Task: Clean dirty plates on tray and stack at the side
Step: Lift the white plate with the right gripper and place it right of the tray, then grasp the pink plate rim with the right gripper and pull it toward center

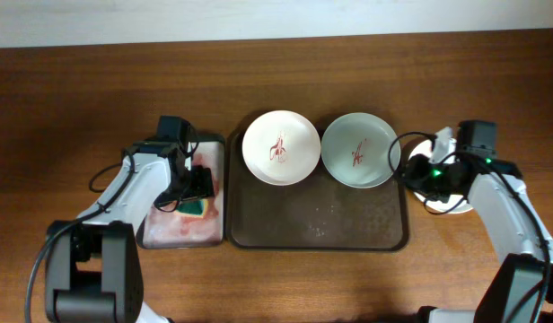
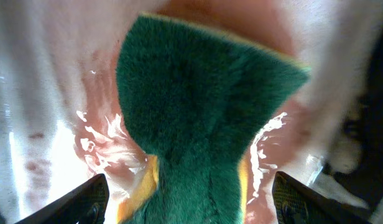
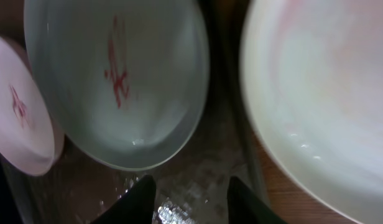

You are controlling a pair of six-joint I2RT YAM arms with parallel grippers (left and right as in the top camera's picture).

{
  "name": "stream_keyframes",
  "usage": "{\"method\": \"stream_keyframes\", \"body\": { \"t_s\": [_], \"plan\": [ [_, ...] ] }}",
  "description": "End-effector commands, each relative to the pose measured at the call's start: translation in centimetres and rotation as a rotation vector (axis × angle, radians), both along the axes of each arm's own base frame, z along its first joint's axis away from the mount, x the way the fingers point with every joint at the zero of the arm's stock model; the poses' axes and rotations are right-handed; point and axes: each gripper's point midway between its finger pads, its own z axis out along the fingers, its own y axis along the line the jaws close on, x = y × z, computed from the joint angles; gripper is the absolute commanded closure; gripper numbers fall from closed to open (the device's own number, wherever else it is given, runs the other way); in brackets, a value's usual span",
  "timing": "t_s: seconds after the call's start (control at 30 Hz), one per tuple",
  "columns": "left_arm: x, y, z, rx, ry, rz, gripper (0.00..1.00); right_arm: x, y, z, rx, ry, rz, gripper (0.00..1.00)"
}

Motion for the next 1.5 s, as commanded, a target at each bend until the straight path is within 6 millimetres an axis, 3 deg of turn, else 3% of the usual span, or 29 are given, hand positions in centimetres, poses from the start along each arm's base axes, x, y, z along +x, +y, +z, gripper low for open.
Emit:
{"method": "stream_keyframes", "body": {
  "t_s": [0.0,0.03,0.1,0.13,0.17,0.23,0.27,0.47,0.53,0.57,0.6,0.63,0.7,0.87,1.03,1.1,1.2,1.3,1.47],
  "plan": [
    [-0.4,0.1,-1.3,0.0,0.045,-0.003,0.18,0.1,1.5,-0.1,-0.083,0.004,0.075,0.6],
    [-0.6,-0.1,-1.6,-0.011,0.058,-0.004,0.18,0.1,1.9,-0.1,-0.09,0.004,0.091,0.6],
    [-1.1,-0.7,-2.2,-0.042,0.089,-0.005,0.45,0.0,2.7,-0.2,-0.1,0.004,0.116,0.6],
    [-1.4,-0.7,-2.2,-0.043,0.101,-0.005,0.66,0.0,2.9,-0.2,-0.1,0.004,0.121,0.6],
    [-1.5,-0.7,-2.2,-0.042,0.107,-0.005,0.71,0.0,2.8,-0.2,-0.104,0.004,0.121,0.6],
    [-2.0,-0.6,-2.2,-0.041,0.124,-0.005,0.97,0.0,2.8,-0.2,-0.103,0.004,0.121,0.6],
    [-2.0,-0.6,-2.2,-0.04,0.126,-0.005,1.0,0.0,2.8,-0.2,-0.103,0.004,0.121,0.6],
    [-1.3,-0.5,-1.3,-0.033,0.112,-0.005,0.99,0.0,2.9,-0.2,-0.103,0.005,0.123,0.6],
    [-0.6,-0.6,-0.2,-0.034,0.102,-0.005,0.81,0.0,3.4,-0.1,-0.11,-0.007,0.163,0.6],
    [0.1,-0.7,0.4,-0.036,0.084,-0.006,0.49,0.2,4.1,0.1,-0.118,-0.02,0.199,0.59],
    [0.3,-0.7,0.6,-0.037,0.076,-0.006,0.27,0.4,4.7,0.5,-0.129,-0.033,0.224,0.58],
    [0.4,-0.7,0.6,-0.037,0.073,-0.006,0.2,0.7,5.4,0.9,-0.131,-0.044,0.244,0.56],
    [0.5,-0.7,0.6,-0.038,0.069,-0.006,0.18,1.3,8.5,1.9,-0.134,-0.098,0.337,0.53],
    [1.1,-0.8,0.2,-0.041,0.038,-0.006,0.18,1.8,14.7,1.8,-0.092,-0.15,0.396,0.47],
    [1.8,-0.9,-1.1,-0.046,-0.016,-0.007,0.22,2.1,18.8,1.0,-0.063,-0.185,0.452,0.47],
    [2.2,-0.9,-1.3,-0.048,-0.037,-0.008,0.3,2.1,19.0,0.8,-0.082,-0.188,0.455,0.47],
    [2.7,-1.0,-1.3,-0.05,-0.06,-0.008,0.72,2.0,18.9,0.8,-0.083,-0.184,0.455,0.47],
    [2.6,-0.9,-1.3,-0.05,-0.057,-0.009,1.0,1.9,18.9,0.7,-0.084,-0.179,0.456,0.47],
    [2.6,-0.9,-0.2,-0.045,-0.056,-0.016,1.0,2.1,18.5,0.6,-0.108,-0.182,0.444,0.47]
  ]
}}
